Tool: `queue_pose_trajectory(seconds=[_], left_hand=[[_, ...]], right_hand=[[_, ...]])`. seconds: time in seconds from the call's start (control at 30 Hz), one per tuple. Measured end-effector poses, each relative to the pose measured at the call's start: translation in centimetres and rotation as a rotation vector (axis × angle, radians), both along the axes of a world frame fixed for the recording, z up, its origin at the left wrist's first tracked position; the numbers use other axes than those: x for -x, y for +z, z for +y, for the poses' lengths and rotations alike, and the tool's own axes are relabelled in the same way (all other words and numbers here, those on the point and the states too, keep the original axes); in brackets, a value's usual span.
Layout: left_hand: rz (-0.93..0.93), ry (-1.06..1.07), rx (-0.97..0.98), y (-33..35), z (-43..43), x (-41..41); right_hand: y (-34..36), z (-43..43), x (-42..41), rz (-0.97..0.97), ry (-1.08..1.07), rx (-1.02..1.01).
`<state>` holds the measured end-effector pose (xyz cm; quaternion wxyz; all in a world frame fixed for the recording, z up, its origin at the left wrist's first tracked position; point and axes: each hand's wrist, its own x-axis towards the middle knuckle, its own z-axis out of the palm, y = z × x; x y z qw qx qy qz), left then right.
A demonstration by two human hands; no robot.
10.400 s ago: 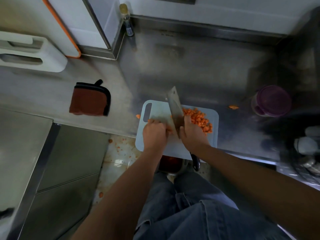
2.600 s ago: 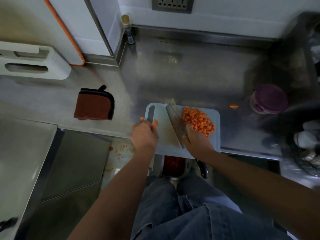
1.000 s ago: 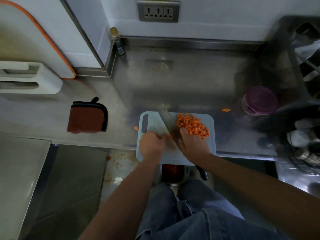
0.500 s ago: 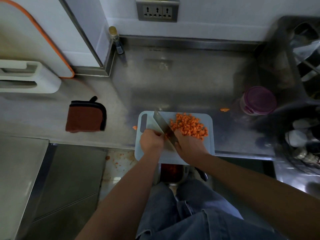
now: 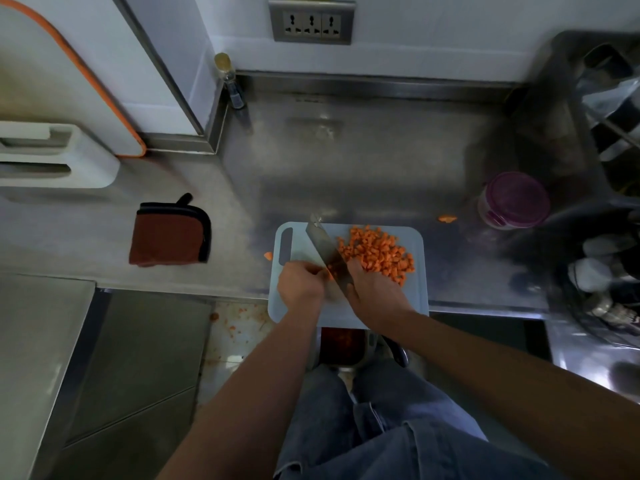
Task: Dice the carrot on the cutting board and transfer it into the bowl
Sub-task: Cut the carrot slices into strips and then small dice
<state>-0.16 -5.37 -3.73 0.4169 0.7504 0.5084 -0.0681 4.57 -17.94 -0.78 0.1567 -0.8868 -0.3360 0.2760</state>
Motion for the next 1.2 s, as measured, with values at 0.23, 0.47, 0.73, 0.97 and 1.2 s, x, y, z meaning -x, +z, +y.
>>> queue_pose_trajectory(seconds=[0.23, 0.47, 0.73, 0.97, 1.2], left_hand=[[0.001, 0.01, -0.001, 0.0, -0.1, 0.0], [-0.005, 0.017, 0.009, -0.4, -0.1, 0.1], [0.009, 0.005, 0.02, -0.7, 0.2, -0.1], [-0.006, -0.008, 0.039, -0.7, 0.4, 0.3], [-0.023, -0.139, -0.089, 0.0, 1.0, 0.6]], right_hand=[[0.1, 0.1, 0.2, -0.016, 0.004, 0.014], [0.2, 0.7, 0.1, 0.057, -0.01, 0.028], [-0.9, 1.3, 0.2, 0.045, -0.006, 0.064], [-0.4, 0.7, -1.0, 0.02, -0.062, -0.058], [0.3, 0.1, -2.4, 0.089, -0.183, -0.201]])
